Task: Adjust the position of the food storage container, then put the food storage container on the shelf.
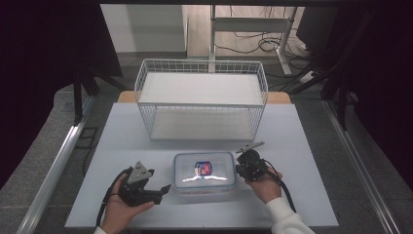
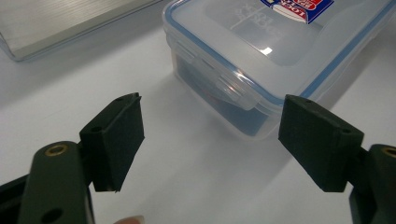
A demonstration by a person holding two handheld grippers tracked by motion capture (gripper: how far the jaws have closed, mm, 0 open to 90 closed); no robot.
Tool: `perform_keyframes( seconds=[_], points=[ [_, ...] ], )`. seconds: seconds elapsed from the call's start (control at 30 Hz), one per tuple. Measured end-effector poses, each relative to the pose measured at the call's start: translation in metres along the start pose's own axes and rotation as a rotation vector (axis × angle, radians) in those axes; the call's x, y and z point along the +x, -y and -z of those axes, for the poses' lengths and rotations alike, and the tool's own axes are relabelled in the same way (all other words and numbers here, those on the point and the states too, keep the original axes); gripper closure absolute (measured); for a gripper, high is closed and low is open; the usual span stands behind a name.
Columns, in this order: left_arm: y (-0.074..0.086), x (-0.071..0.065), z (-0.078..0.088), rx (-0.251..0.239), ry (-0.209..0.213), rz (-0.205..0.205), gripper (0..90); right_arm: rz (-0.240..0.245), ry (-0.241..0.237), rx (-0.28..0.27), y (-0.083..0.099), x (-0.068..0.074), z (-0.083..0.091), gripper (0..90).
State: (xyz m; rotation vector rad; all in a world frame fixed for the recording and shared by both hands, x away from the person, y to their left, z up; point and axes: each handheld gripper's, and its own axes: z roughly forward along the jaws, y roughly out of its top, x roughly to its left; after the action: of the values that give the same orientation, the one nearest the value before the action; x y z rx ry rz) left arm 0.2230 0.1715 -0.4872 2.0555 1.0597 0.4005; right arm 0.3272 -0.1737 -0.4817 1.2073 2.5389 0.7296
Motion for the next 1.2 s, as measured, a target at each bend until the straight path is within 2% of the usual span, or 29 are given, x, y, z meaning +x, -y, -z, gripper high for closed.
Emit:
perform_keyframes(
  seconds=[0.1,0.27,0.37,0.43,0.47,0.5,0.57,0.6,0.63,0.7,0.77,0.87,1.0,1.1,1.2],
  points=[
    [0.0,0.0,0.001,-0.005,-0.003,0.005,22.0,-0.005,-0.008,-0.012,0.001,-0.003,0.006,88.8],
    [0.001,0.0,0.0,-0.008,-0.007,0.01,21.9,-0.05,0.0,-0.096,0.008,-0.016,0.029,88.7],
    [0.001,0.001,0.0,-0.009,-0.01,0.015,21.9,-0.07,-0.027,-0.16,0.019,-0.02,0.043,86.7],
    [0.001,0.002,0.0,-0.012,-0.014,0.02,21.9,-0.085,-0.067,-0.207,0.029,-0.022,0.052,84.6],
    [0.001,0.002,0.0,-0.012,-0.014,0.02,21.8,-0.085,-0.067,-0.207,0.029,-0.022,0.052,84.6],
    [0.002,0.002,0.001,-0.012,-0.017,0.019,21.9,-0.097,-0.12,-0.232,0.037,-0.025,0.058,77.8],
    [0.002,0.002,0.001,-0.011,-0.02,0.019,21.9,-0.095,-0.158,-0.265,0.04,-0.027,0.061,65.1],
    [0.002,0.002,0.001,-0.01,-0.021,0.019,21.9,-0.096,-0.178,-0.289,0.04,-0.028,0.063,52.2],
    [0.002,0.002,0.001,-0.009,-0.021,0.019,21.9,-0.101,-0.184,-0.298,0.04,-0.028,0.063,45.3],
    [0.002,0.002,0.001,-0.008,-0.022,0.017,21.9,-0.109,-0.194,-0.315,0.04,-0.027,0.061,35.7],
    [0.003,0.003,0.001,-0.009,-0.022,0.021,21.8,-0.117,-0.213,-0.31,0.039,-0.027,0.059,29.3],
    [0.003,0.004,0.002,-0.011,-0.023,0.022,21.8,-0.115,-0.228,-0.318,0.04,-0.025,0.058,25.3],
    [0.003,0.004,0.004,-0.03,-0.01,0.052,21.8,-0.121,-0.234,-0.33,0.04,-0.025,0.059,22.4],
    [0.002,0.004,0.004,-0.034,0.009,0.067,21.7,-0.141,-0.247,-0.329,0.039,-0.025,0.058,23.1],
    [0.001,0.004,0.004,-0.037,0.014,0.078,21.5,-0.13,-0.253,-0.328,0.038,-0.023,0.058,23.1]
  ],
)
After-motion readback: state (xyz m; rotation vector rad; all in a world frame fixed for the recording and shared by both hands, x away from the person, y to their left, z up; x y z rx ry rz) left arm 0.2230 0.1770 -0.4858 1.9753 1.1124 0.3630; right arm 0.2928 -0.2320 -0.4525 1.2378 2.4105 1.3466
